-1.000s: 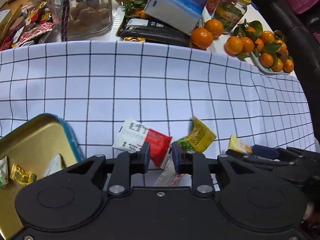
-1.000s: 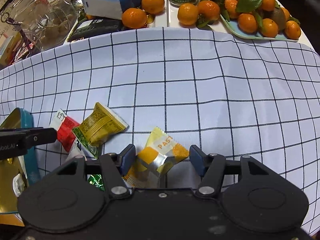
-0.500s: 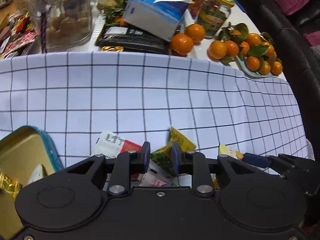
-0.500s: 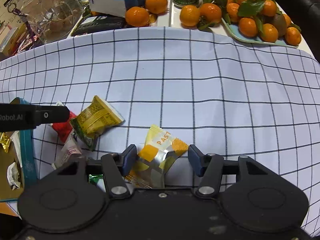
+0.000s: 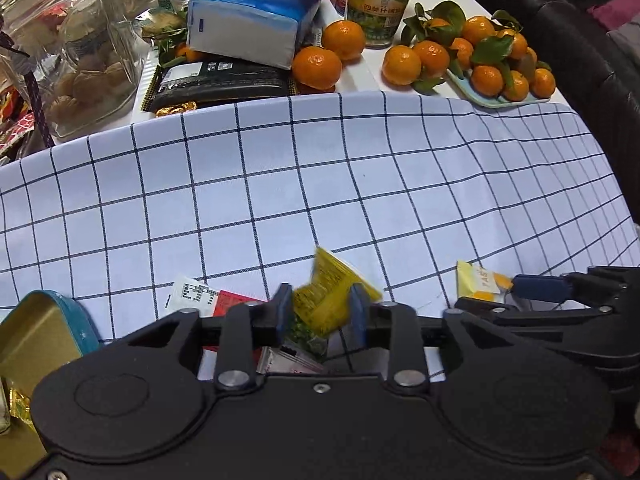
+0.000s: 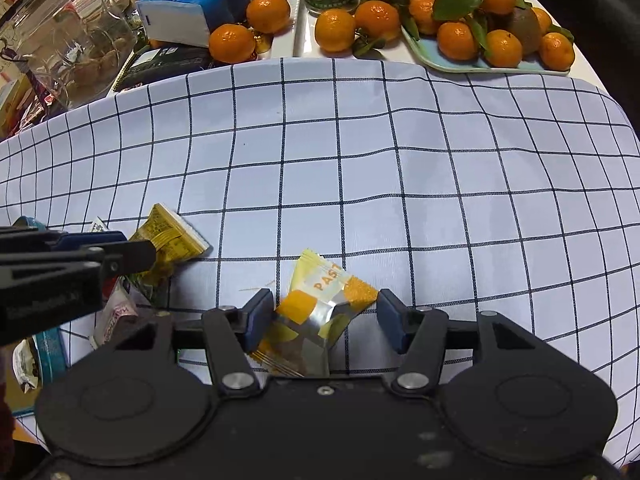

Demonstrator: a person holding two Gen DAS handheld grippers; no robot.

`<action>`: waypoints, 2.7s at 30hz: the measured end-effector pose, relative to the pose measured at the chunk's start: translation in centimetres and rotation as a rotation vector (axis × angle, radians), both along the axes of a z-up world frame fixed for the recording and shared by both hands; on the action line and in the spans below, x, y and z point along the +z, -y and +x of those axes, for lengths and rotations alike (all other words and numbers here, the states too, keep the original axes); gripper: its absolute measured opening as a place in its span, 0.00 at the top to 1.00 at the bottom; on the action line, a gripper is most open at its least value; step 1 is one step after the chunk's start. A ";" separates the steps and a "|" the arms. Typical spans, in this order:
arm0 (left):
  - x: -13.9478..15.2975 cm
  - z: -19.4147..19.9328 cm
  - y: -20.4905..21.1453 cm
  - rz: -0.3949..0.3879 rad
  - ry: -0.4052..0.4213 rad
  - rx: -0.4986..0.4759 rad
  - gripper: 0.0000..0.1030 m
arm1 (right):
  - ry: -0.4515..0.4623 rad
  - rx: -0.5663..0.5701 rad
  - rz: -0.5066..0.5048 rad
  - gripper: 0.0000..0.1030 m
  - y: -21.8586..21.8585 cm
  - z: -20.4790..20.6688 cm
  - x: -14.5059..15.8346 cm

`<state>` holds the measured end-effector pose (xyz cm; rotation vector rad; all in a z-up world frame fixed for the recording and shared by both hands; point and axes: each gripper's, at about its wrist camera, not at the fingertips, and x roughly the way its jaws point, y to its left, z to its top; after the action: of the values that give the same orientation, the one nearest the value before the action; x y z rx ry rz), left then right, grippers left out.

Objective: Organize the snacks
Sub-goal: 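Lower both tools onto the yellow-green packet and the orange-and-white PAST packet, then grasp the yellow-green packet with the left tool while the right tool grasps the PAST packet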

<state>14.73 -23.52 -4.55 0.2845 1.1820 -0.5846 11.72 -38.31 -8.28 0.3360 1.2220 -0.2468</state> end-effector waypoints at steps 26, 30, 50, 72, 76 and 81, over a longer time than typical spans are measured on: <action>0.1 -0.1 -0.4 -0.007 0.003 -0.075 0.55 | -0.007 -0.033 0.027 0.43 0.4 -0.2 -0.2; 0.4 -0.1 -0.5 -0.030 0.003 -0.097 0.55 | -0.008 -0.036 0.030 0.43 0.4 -0.2 -0.2; -0.6 -2.2 1.2 0.076 0.114 -0.239 0.47 | -0.006 -0.061 0.053 0.43 1.0 -0.7 -0.1; -0.9 -1.3 1.7 0.020 0.033 -0.141 0.50 | 0.019 -0.096 0.070 0.59 1.7 -0.7 0.6; -1.1 -1.3 2.3 0.043 0.059 -0.137 0.48 | 0.009 -0.111 0.100 0.55 1.8 -0.8 0.3; -1.3 -0.8 2.4 0.034 0.045 -0.115 0.47 | -0.003 -0.081 0.102 0.52 1.2 -0.7 0.2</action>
<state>13.89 -25.95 -5.84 0.3943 1.1384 -0.6554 11.00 -39.54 -8.12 0.4745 1.2278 -0.2551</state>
